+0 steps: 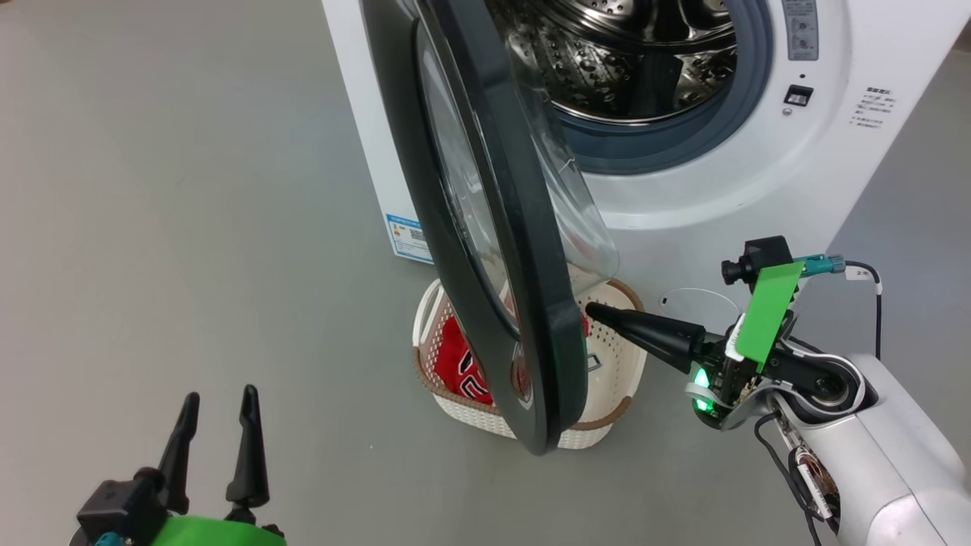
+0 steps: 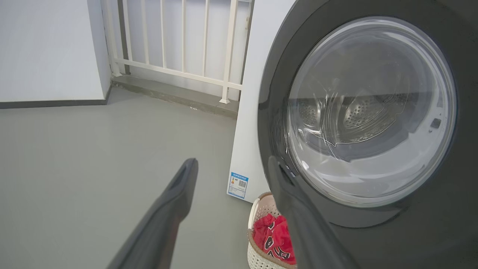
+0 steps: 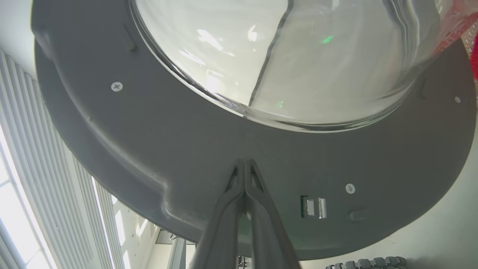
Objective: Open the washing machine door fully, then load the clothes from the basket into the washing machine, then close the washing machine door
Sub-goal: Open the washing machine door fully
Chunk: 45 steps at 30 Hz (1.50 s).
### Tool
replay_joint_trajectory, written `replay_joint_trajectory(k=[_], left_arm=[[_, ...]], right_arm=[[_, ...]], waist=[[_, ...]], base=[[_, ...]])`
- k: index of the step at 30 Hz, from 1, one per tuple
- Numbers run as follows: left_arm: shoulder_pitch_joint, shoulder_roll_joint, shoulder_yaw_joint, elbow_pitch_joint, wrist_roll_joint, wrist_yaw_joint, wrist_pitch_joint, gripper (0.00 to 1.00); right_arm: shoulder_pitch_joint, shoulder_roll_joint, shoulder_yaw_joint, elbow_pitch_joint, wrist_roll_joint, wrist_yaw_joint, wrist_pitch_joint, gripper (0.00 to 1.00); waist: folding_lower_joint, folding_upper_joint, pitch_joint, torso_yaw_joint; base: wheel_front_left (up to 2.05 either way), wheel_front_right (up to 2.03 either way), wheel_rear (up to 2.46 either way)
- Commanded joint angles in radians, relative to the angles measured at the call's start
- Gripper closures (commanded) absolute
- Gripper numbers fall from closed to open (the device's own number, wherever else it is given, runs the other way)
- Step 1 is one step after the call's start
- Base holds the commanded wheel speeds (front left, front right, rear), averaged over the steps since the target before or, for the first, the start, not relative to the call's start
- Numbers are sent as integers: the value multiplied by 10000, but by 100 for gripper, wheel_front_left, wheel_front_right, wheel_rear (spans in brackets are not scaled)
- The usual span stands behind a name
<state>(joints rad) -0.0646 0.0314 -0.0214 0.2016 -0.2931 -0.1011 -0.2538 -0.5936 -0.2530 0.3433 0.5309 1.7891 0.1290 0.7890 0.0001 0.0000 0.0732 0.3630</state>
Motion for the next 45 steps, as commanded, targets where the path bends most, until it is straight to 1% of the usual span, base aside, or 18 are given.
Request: replay_joint_trajectory(k=[1, 4, 5, 6, 7, 8, 9, 11, 12, 16, 25, 26, 28, 29, 30, 34, 37, 45], left_arm=[[-185, 189, 362, -213, 4, 30, -80, 0], [-171, 189, 359, -220, 14, 28, -80, 0], [-160, 189, 365, -226, 21, 31, -80, 0], [-150, 189, 368, -234, 25, 33, -80, 0], [-141, 189, 366, -245, 28, 31, -80, 0], [-134, 189, 361, -254, 33, 30, -80, 0], [-129, 189, 364, -263, 41, 30, -80, 0], [-133, 189, 367, -275, 59, 32, -80, 0], [-138, 189, 369, -281, 70, 34, -80, 0], [-151, 189, 402, -304, 128, 18, -80, 0], [-166, 189, 412, -361, 200, -37, -80, 0], [-166, 189, 412, -361, 200, -37, -80, 0], [-171, 189, 407, -386, 200, -40, -80, 0], [-166, 189, 398, -421, 207, -36, -80, 0], [-166, 189, 398, -421, 207, -36, -80, 0], [-137, 189, 410, -470, 209, -38, -80, 0], [-128, 189, 409, -481, 196, -50, -80, 0], [-79, 189, 356, -528, 152, -54, -80, 0]], right_arm=[[-91, 39, 23, -291, -122, 17, -61, 100], [-85, 46, -39, -333, -160, 17, -111, 100], [-76, 53, -72, -356, -169, 17, -142, 98], [-69, 52, -105, -383, -185, 17, -177, 89], [-62, 39, -139, -418, -224, 17, -232, 65], [-51, 28, -180, -456, -257, 17, -287, 53], [-39, 25, -218, -498, -276, 17, -322, 46], [-13, -4, -296, -610, -347, 17, -404, 6], [8, -18, -329, -677, -387, 17, -440, 0], [87, -45, -547, -1093, -737, 17, -952, 0], [585, -302, -497, -2933, -2515, 17, -2429, 0], [585, -302, -497, -2933, -2515, 17, -2429, 0], [737, -436, -410, -3264, -3035, 17, -2890, 0], [892, -597, -312, -3542, -3563, 17, -3412, 0], [892, -597, -312, -3542, -3563, 17, -3412, 0], [1203, -829, -172, -4119, -4293, 17, -4617, 0], [1523, -1203, 58, -4385, -4910, 17, -5660, 0], [1958, -1885, 779, -4582, -5956, 17, -7605, 0]], waist=[[0, 0, -27, -70], [0, 0, -71, -206], [0, 0, -92, -260], [0, 0, -100, -309], [0, 0, -109, -357], [0, 0, -117, -406], [0, 0, -122, -469], [0, 0, -124, -584], [0, 0, -127, -645], [0, 0, -134, -903], [0, 0, -160, -1483], [0, 0, -160, -1483], [0, 0, -179, -1599], [0, 0, -192, -1704], [0, 0, -192, -1704], [0, 0, -236, -1920], [0, 0, -262, -2115], [0, 0, -284, -2483]], base=[[0, 0, 0], [0, 0, 0], [0, 0, 0], [0, 0, 0], [0, 0, 0], [0, 0, 0], [0, 0, 0], [0, 0, 0], [0, 0, 0], [0, 0, 0], [0, 0, 0], [0, 0, 0], [0, 0, 0], [0, 0, 0], [0, 0, 0], [0, 0, 0], [0, 0, 0], [0, 0, 0]])
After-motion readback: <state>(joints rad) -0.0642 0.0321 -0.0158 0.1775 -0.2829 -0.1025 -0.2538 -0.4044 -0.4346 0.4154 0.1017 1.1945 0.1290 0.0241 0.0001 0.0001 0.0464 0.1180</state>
